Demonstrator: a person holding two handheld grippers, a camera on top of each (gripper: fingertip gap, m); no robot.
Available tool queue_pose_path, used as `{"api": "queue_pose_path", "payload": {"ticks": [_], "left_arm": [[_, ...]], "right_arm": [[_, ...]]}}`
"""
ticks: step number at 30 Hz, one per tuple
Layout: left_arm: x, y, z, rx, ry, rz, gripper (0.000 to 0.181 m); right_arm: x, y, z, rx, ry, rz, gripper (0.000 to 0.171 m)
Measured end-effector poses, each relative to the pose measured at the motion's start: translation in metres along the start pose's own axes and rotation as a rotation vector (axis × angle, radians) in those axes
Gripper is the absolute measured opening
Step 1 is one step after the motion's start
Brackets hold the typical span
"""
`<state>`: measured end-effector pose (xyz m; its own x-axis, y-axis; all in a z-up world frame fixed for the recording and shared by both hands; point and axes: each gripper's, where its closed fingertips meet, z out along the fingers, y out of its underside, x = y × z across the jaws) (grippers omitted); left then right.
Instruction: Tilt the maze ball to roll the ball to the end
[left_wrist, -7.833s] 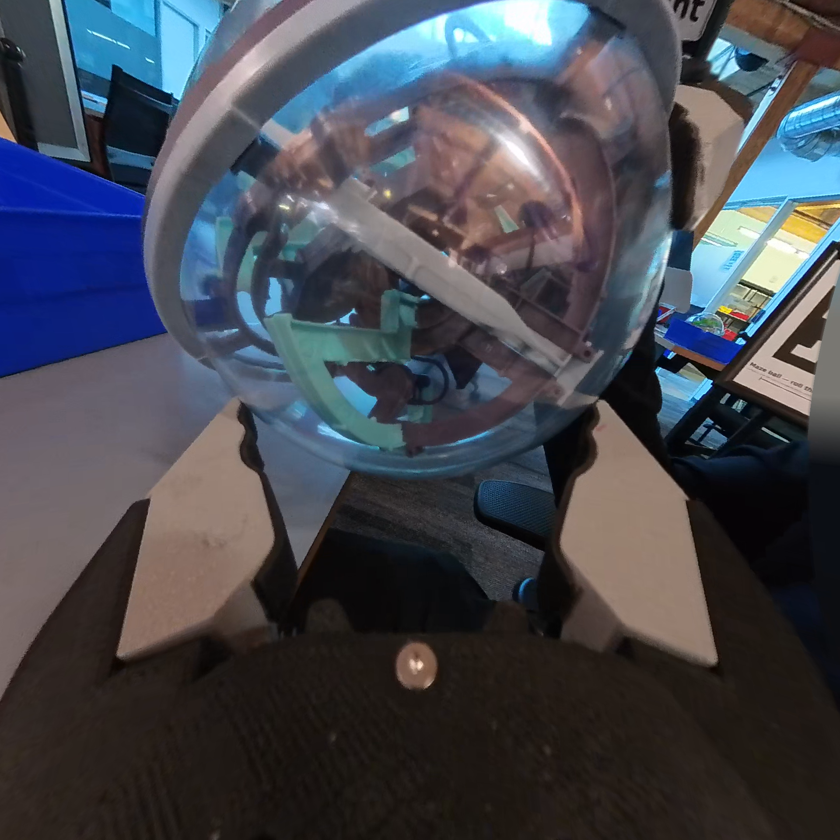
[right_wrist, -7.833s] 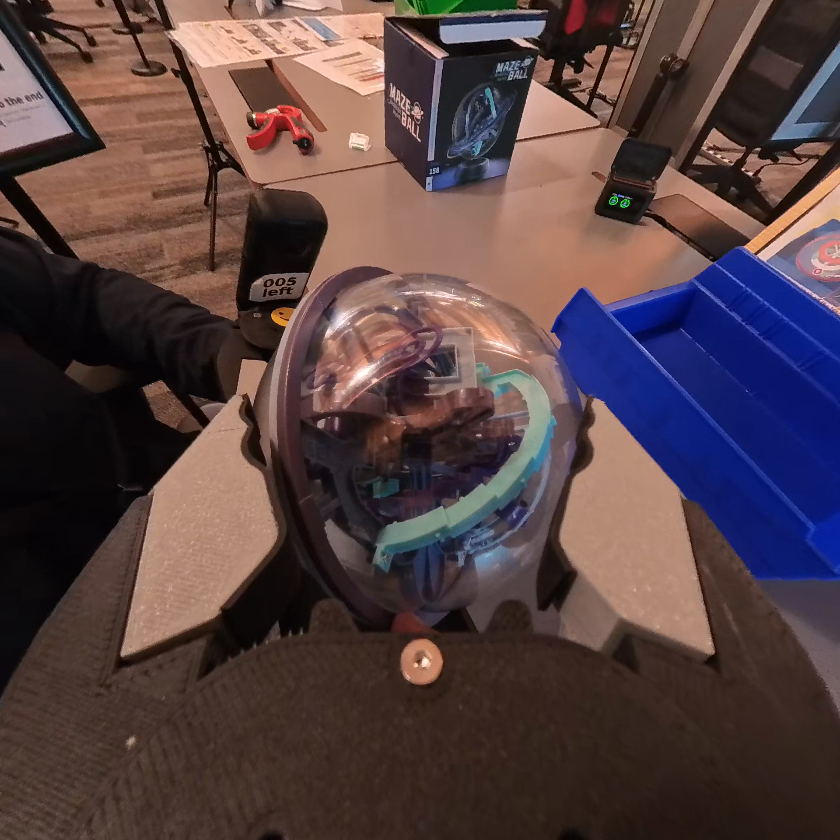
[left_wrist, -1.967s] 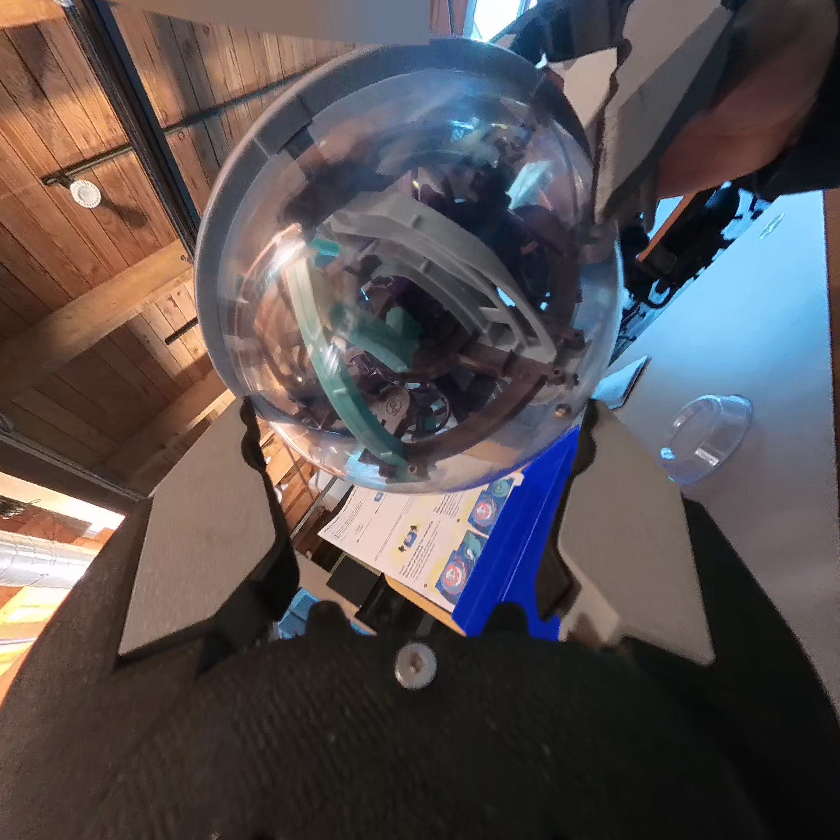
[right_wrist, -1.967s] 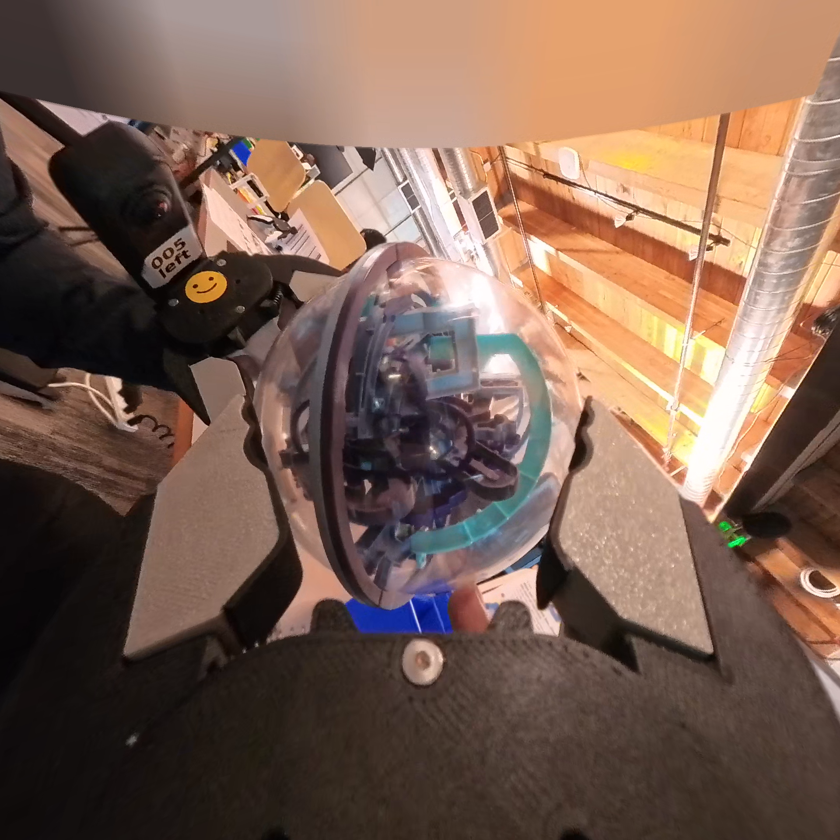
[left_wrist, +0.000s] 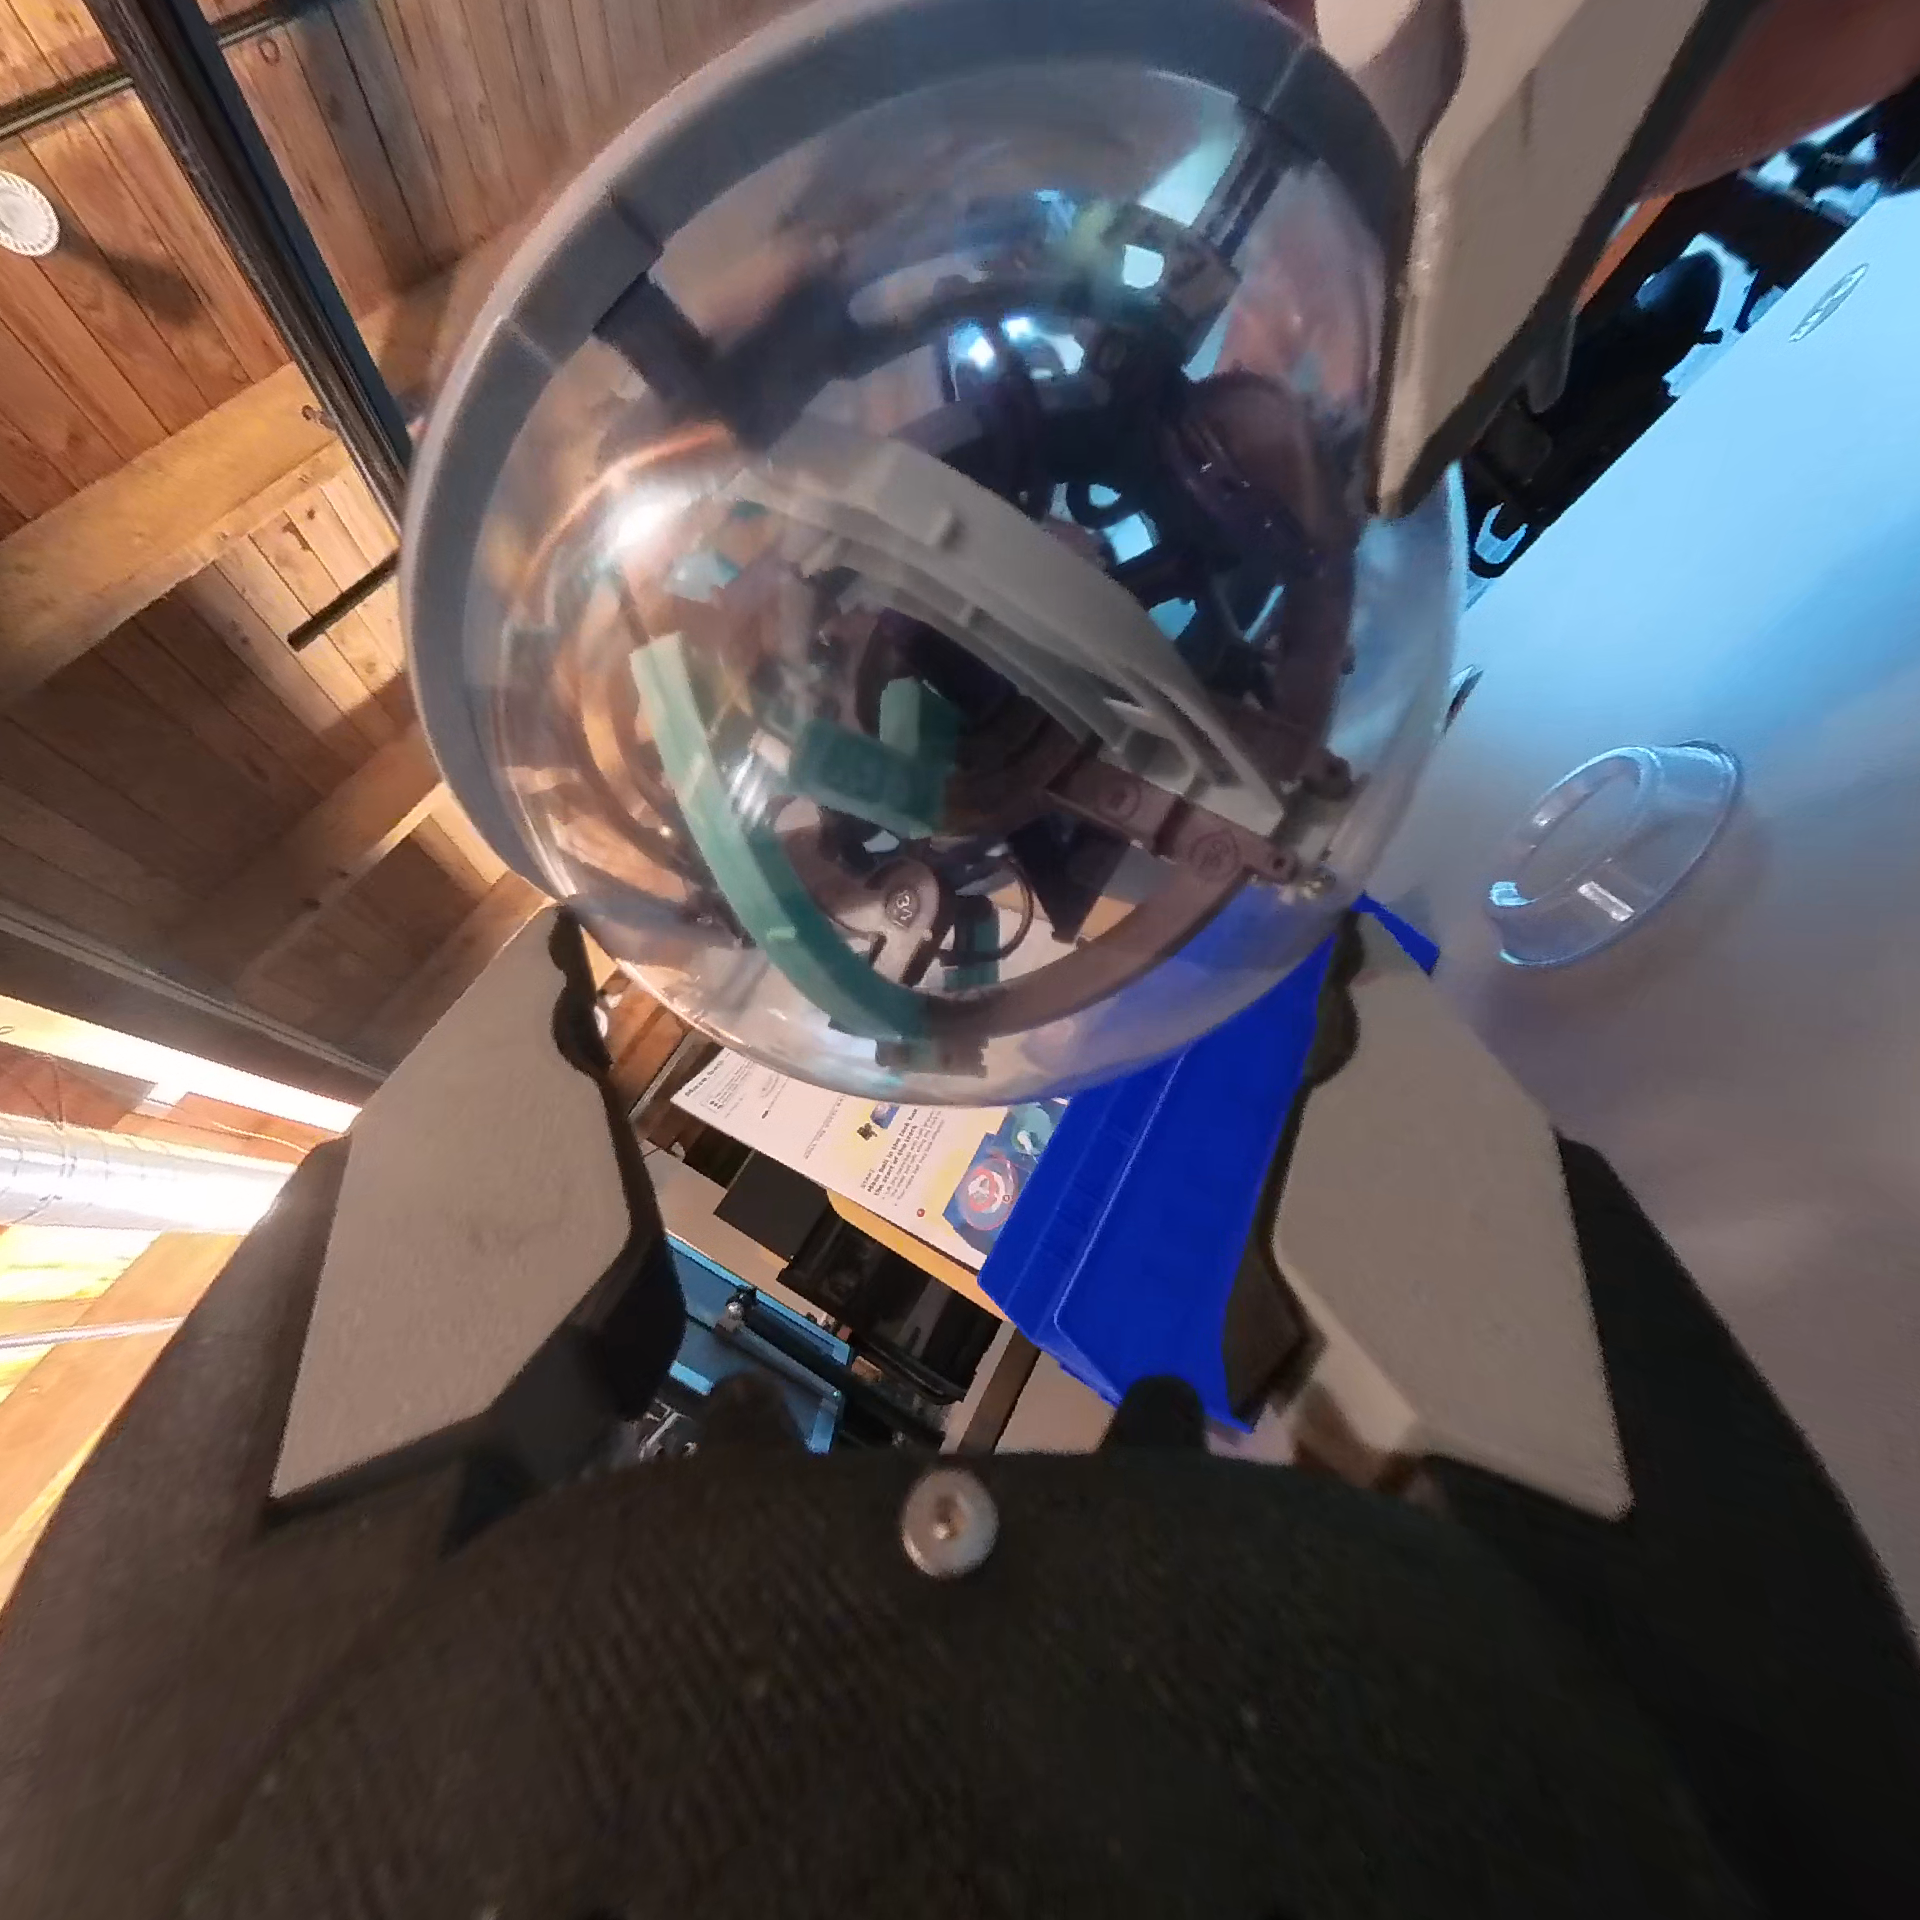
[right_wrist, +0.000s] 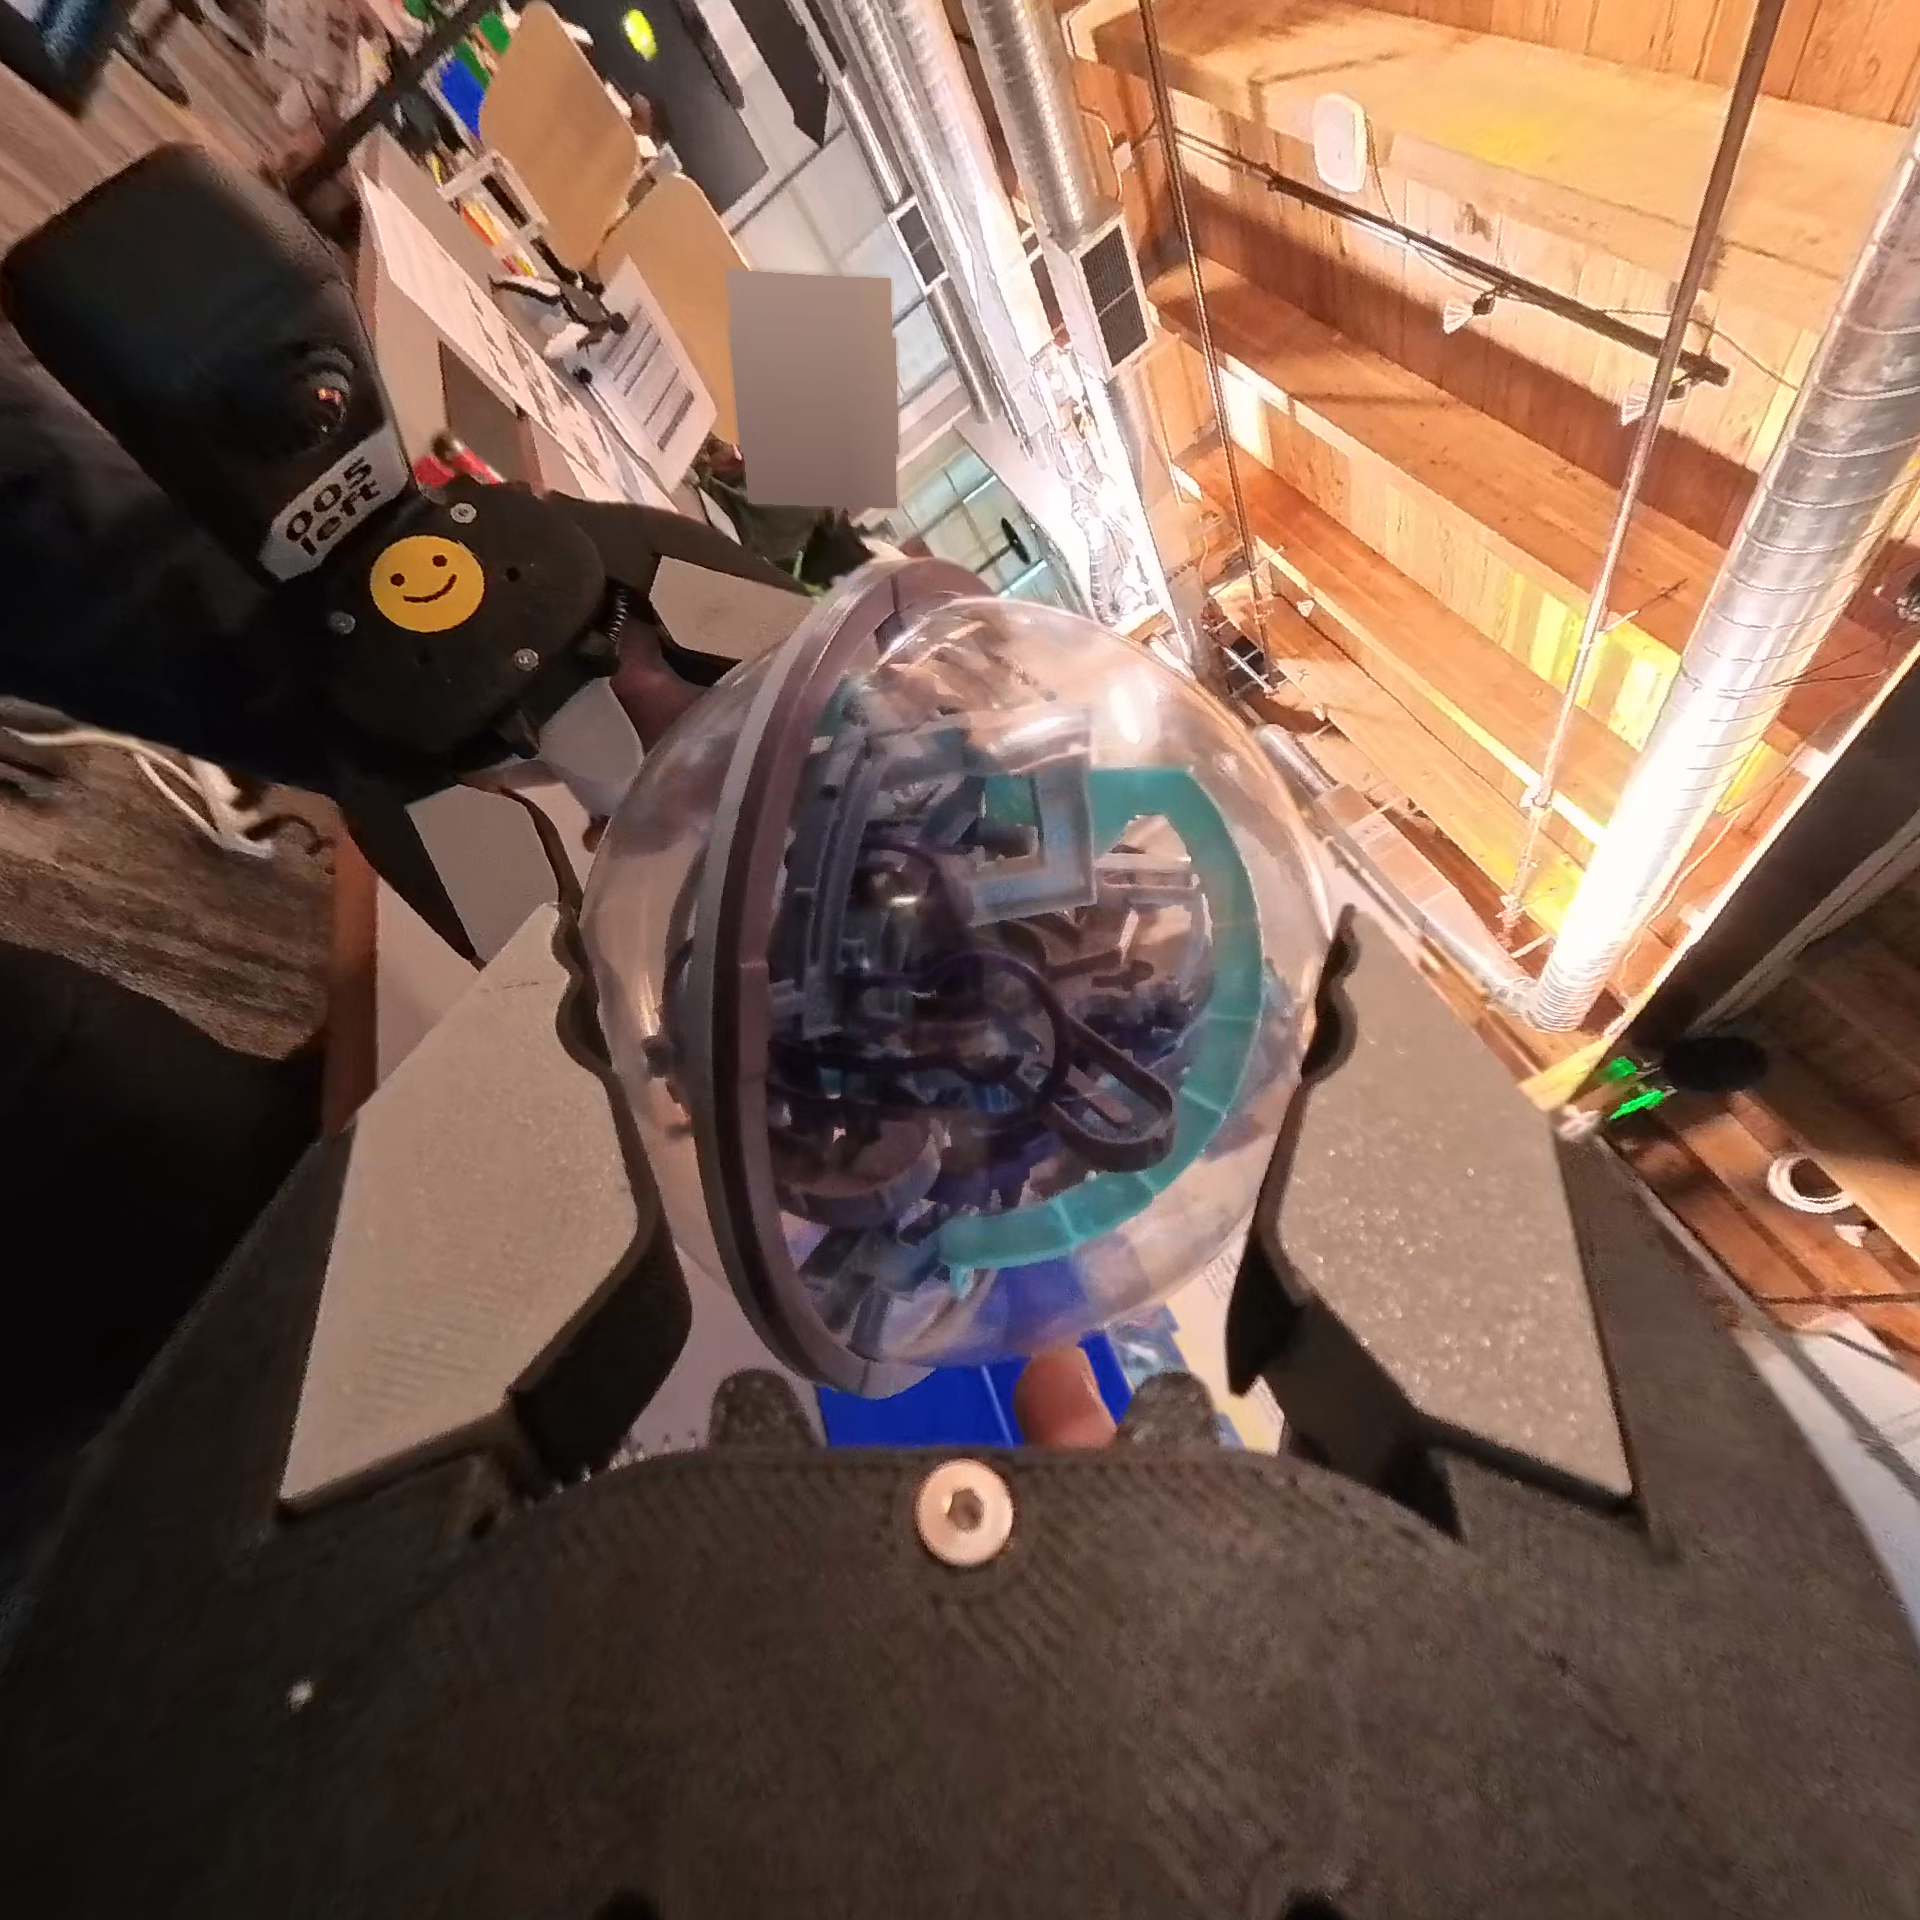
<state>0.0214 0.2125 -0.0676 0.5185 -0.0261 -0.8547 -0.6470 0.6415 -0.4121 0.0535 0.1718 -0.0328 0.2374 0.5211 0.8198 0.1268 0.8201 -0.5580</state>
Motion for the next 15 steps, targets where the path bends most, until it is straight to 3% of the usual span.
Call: {"api": "queue_pose_path", "payload": {"ticks": [15], "left_arm": [[0.0019, -0.0055, -0.0017, 0.014, 0.009, 0.009, 0.135]], "right_arm": [[0.0018, -0.0004, -0.0035, 0.042, -0.02, 0.059, 0.134]]}}
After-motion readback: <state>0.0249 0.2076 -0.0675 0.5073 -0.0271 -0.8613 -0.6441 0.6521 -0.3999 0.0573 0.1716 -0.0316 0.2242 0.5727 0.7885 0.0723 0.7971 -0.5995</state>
